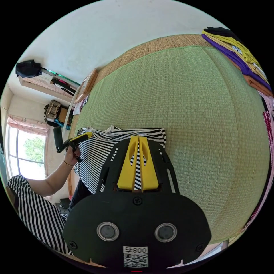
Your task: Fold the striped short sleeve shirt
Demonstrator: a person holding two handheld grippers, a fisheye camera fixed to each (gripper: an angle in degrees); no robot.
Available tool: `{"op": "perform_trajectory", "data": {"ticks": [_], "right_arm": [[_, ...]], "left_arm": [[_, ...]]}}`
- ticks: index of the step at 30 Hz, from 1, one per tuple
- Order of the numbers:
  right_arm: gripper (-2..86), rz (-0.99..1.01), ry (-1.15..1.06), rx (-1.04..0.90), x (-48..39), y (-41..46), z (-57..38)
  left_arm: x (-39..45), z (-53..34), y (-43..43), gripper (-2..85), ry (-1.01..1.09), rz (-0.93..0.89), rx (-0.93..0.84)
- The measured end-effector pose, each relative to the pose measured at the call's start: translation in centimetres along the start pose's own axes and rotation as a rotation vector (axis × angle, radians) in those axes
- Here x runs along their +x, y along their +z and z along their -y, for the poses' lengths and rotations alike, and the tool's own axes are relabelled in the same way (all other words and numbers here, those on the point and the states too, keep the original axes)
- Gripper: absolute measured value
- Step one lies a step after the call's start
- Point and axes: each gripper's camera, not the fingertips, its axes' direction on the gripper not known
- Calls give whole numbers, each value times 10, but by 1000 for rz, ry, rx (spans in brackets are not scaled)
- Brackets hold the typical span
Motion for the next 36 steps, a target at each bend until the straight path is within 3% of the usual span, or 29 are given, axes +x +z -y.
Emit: {"op": "perform_trajectory", "data": {"ticks": [13, 22, 26, 36], "right_arm": [[0, 80, -203, -162, -97, 88, 23], [0, 132, -169, -116, -114, 112, 57], [0, 169, -128, -99, -116, 118, 66], [0, 188, -139, -134, -145, 134, 66]], "left_arm": [[-16, -4, -3, 0, -33, -6, 49], [-10, -32, -13, 1, 3, -85, 58], [-16, -41, -3, 1, -17, -10, -8], [-38, -36, -19, 1, -62, 82, 85]]}}
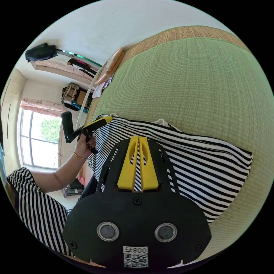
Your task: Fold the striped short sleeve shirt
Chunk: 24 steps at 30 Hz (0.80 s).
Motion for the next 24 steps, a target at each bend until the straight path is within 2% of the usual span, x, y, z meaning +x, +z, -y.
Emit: {"op": "perform_trajectory", "data": {"ticks": [7, 16, 24], "right_arm": [[0, -30, -68, -44, -31, 34, 21], [0, 4, -35, -26, -34, 56, 48], [0, 34, -15, -23, -35, 62, 55]], "left_arm": [[-7, -28, -24, 1, -28, 55, 57], [-34, -66, -41, 1, -55, 125, -2], [-54, -58, -41, 1, -69, 207, -6]]}}
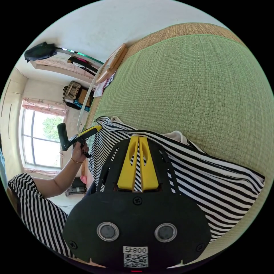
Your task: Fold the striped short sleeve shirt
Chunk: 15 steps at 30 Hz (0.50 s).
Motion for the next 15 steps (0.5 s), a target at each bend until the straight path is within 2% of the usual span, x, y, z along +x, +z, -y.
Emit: {"op": "perform_trajectory", "data": {"ticks": [8, 15], "right_arm": [[0, -14, -14, -18, -5, 6, 8], [0, -10, -32, -14, -10, 3, 9]], "left_arm": [[-21, 19, 0, 1, -15, 49, 60], [-9, 3, 9, 1, 50, -92, 84]]}}
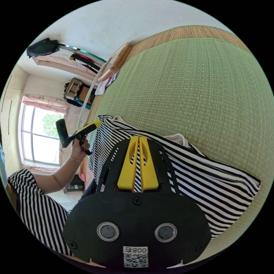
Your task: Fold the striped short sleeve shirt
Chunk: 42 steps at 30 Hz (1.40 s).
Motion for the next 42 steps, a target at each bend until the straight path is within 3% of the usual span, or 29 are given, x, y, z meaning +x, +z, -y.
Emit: {"op": "perform_trajectory", "data": {"ticks": [5, 20, 23, 38, 42], "right_arm": [[0, 15, 6, 4, 3, -3, 1], [0, 20, 19, 19, 23, -12, -6], [0, 31, 22, 17, 28, -13, -10], [0, 44, 42, 20, 54, -30, -37], [0, 74, 56, 36, 64, -36, -46]], "left_arm": [[2, -2, 32, 1, 7, -42, -74], [-9, -7, 35, 1, 41, -74, 19], [-12, -19, 43, 1, 52, -83, -32], [-61, -26, 77, 0, -73, -58, -89], [-80, -43, 59, 1, -150, -59, 12]]}}
